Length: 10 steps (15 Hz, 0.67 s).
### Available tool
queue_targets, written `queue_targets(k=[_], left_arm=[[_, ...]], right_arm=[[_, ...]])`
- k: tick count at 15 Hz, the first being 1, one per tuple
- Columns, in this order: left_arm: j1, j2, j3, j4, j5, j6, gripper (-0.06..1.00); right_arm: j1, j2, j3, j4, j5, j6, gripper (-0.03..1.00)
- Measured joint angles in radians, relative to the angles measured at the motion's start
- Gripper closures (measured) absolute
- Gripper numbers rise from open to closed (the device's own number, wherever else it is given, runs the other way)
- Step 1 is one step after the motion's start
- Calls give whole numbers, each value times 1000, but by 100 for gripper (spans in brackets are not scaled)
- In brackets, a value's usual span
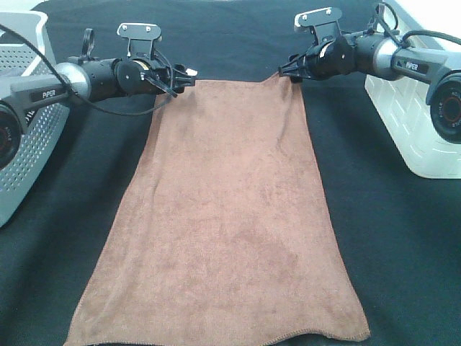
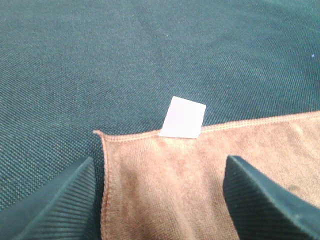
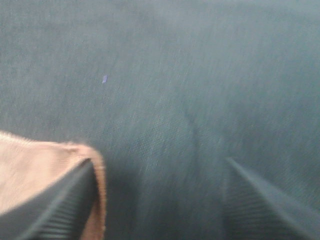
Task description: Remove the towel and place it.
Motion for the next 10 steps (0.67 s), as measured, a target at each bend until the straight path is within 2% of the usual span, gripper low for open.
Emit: queue_targets(k=[5, 10], left_arm=[[0, 0, 0, -1, 44, 0, 28], [0, -48, 0, 3, 191, 1, 25]], right_arm=[[0, 0, 0, 39, 216, 0, 24], [0, -54, 0, 72, 274, 0, 24]])
